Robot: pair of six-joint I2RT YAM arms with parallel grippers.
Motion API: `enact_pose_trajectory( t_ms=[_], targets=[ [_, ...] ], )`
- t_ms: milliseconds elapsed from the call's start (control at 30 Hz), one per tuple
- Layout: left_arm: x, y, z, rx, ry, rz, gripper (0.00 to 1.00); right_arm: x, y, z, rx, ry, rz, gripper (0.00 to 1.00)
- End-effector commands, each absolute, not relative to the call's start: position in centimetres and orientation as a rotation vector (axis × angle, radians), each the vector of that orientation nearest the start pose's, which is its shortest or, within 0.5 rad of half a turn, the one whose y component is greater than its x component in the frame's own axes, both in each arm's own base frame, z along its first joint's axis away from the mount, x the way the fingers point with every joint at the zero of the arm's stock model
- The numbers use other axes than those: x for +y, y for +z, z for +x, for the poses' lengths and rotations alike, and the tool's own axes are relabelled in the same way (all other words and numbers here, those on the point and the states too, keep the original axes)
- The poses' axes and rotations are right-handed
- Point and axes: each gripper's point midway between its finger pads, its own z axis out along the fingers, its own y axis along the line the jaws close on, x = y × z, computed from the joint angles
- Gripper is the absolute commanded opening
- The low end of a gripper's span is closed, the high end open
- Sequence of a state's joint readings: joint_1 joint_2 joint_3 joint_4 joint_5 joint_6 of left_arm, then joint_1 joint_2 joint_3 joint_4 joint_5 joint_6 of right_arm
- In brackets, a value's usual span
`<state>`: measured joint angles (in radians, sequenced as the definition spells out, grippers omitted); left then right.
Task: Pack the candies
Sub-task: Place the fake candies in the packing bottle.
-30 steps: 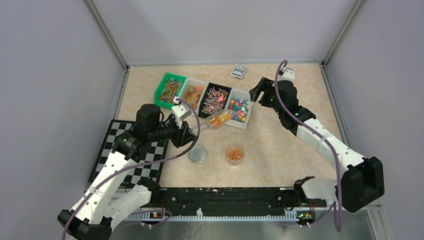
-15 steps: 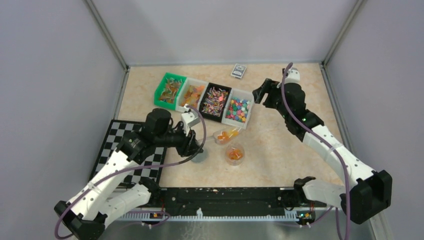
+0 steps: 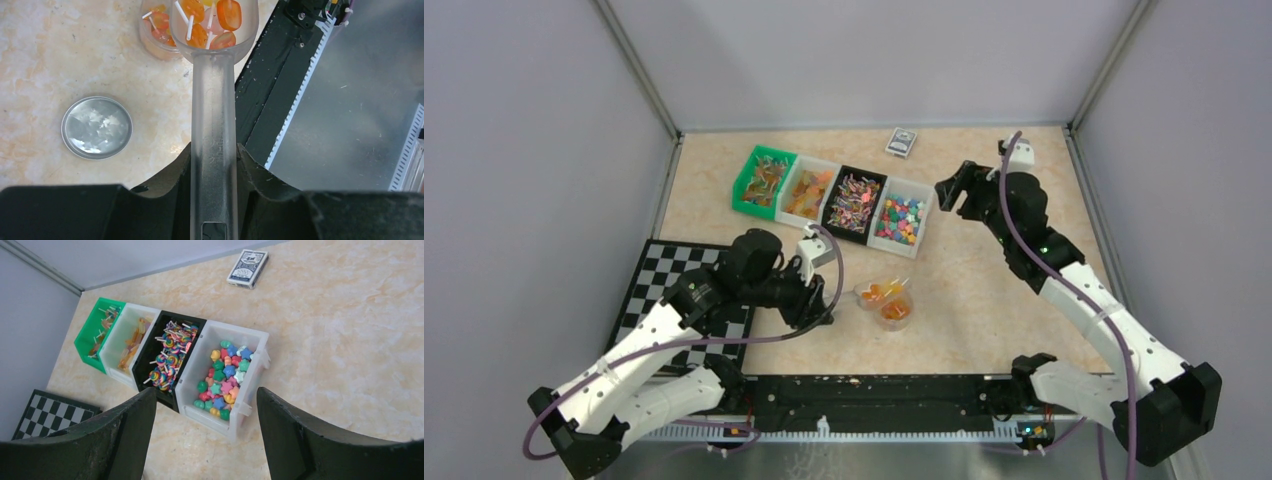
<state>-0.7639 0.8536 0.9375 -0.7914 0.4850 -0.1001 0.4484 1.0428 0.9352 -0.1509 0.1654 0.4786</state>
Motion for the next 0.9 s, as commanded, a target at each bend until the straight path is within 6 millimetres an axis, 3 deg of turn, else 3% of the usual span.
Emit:
enact_pose_trajectory(
  t_ms=[0,133,233,867],
  targets=[
    [-21.7,20.5,11.0,2.199,-0.943,0.988,0.00,14.4,28.6,33.3,1.812,0.489,0.148,0.72],
    [-20.3,18.7,10.5,2.289,-0.881,0.984,0.00,14.2,28.8,33.1,1.804,0.481,0.145,0.72],
    [-20.1,18.5,10.3,2.294,-0.878,0.981,0.00,14.1,28.9,33.2,1.799,0.473,0.145,0.72],
    [-21.5,17.0,11.2,2.372,-0.870,1.069,0.00,14.4,28.2,33.6,1.810,0.470,0.131,0.72]
  ],
)
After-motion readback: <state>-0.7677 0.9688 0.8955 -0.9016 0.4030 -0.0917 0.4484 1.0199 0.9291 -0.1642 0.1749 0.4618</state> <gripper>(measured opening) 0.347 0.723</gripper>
